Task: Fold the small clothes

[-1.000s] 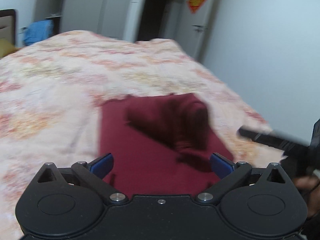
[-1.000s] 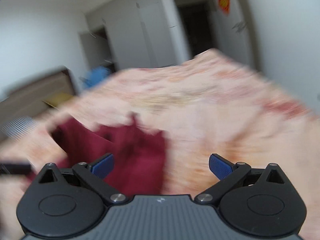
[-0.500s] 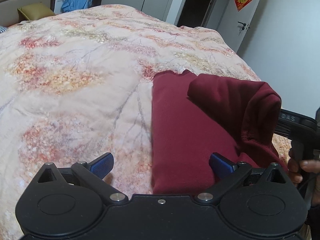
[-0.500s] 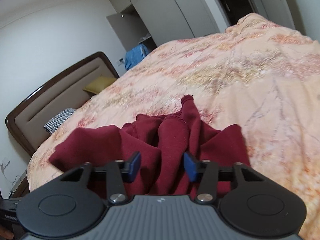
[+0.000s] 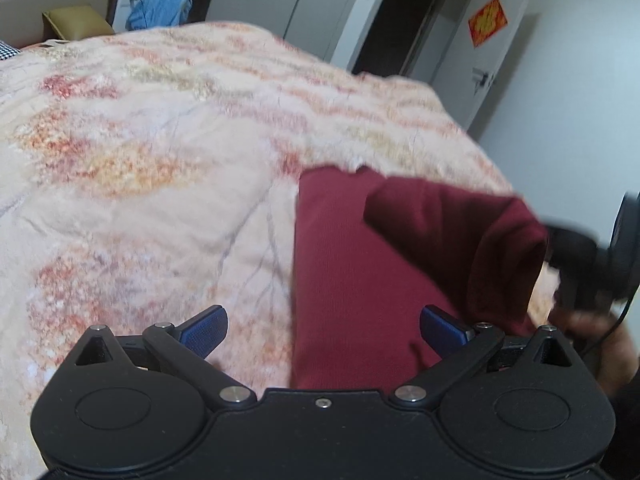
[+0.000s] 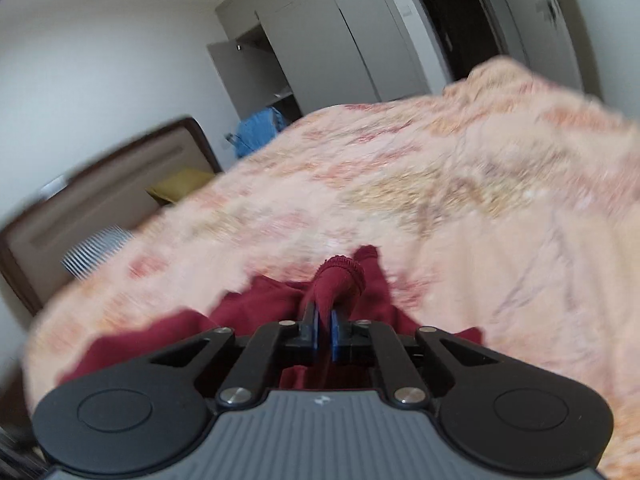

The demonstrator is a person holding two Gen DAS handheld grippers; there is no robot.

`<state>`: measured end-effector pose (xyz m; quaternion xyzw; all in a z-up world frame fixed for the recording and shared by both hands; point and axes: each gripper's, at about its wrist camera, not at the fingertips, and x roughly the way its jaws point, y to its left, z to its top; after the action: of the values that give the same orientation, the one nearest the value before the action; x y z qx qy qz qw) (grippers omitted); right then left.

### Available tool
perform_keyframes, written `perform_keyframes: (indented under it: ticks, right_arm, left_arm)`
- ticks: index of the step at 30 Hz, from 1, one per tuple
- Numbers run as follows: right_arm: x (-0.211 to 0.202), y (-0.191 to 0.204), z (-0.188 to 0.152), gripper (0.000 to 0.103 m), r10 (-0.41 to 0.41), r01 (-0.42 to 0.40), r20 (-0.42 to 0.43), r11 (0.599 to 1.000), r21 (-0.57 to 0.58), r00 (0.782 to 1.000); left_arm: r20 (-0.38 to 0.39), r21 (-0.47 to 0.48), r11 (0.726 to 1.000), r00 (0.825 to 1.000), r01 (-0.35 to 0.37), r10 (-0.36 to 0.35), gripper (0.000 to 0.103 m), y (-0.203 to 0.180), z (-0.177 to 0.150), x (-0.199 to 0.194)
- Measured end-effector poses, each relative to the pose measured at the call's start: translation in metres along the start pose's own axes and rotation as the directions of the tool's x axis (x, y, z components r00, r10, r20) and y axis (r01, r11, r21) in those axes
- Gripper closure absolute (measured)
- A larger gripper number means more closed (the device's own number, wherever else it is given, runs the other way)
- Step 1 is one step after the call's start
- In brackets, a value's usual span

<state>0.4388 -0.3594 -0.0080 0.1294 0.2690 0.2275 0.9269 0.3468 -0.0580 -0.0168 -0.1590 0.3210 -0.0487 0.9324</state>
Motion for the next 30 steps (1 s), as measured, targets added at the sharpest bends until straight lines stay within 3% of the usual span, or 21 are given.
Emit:
perform_keyframes:
  ticks: [3,4,5,6,10,12,17,19,22,24,26,30]
  right_arm:
    - [-0.005,-0.002,-0.008,0.088,-0.028,0.028,-0.017,1.0,-0.005,0.999]
    - [-0.01,-0.004,-0.011,0.07,-0.013,0.013,-0.01,1.0,0.016,1.0]
    - [-0.017,-0.007,-0.013,0.045,0.003,-0.003,0.002,0.999,0.037,1.0]
    - [-0.026,-0.009,-0.015,0.04,0.01,-0.011,0.026,0.999,0.05,1.0]
    - [-0.059,-0.004,-0.013,0.039,0.006,-0.007,0.088,1.0,0.018,0.996]
    - [-0.075,-0.001,-0.008,0.036,0.038,-0.042,0.118,0.998,0.038,0.992]
    - [-0.095,0.016,0.001,0.012,0.154,-0.172,0.173,0.981,0.089,0.973]
    - [-0.088,0.03,0.0,0.011,0.182,-0.191,0.15,0.981,0.045,0.972]
    - [-0.064,0.051,-0.007,0.012,0.125,-0.124,0.064,0.992,-0.024,0.99]
    - [-0.05,0.057,-0.015,0.027,0.092,-0.091,0.019,0.995,-0.05,0.996]
    - [-0.044,0.056,-0.022,0.077,0.075,-0.075,-0.009,0.996,-0.043,0.997]
    - [-0.054,0.039,-0.026,0.086,0.002,-0.002,0.035,1.0,0.001,0.999]
  left_arm:
    - [-0.003,-0.01,1.0,1.0,-0.019,0.019,0.001,0.001,0.002,-0.001]
    - [-0.009,-0.01,1.0,1.0,-0.027,0.027,0.001,0.002,0.002,0.0]
    - [-0.014,-0.009,0.999,0.999,-0.035,0.035,0.001,0.003,0.002,0.0]
    - [-0.02,-0.01,0.999,0.999,-0.042,0.042,0.001,0.004,0.001,0.001]
    - [-0.039,-0.036,0.998,0.998,-0.055,0.054,0.001,0.009,0.0,0.004]
    - [-0.044,-0.051,0.997,0.998,-0.053,0.051,0.001,0.01,-0.002,0.006]
    - [-0.067,-0.062,0.996,0.996,-0.059,0.055,0.001,0.009,-0.004,0.011]
    - [-0.071,-0.069,0.996,0.996,-0.06,0.055,0.001,0.009,-0.004,0.012]
    - [-0.072,-0.066,0.996,0.996,-0.066,0.061,0.001,0.007,-0.004,0.011]
    - [-0.069,-0.058,0.996,0.996,-0.068,0.064,0.001,0.006,-0.003,0.009]
    - [-0.06,-0.05,0.997,0.997,-0.06,0.056,0.001,0.004,-0.002,0.007]
    - [-0.018,-0.052,0.998,1.0,-0.016,0.015,0.001,0.002,0.001,0.001]
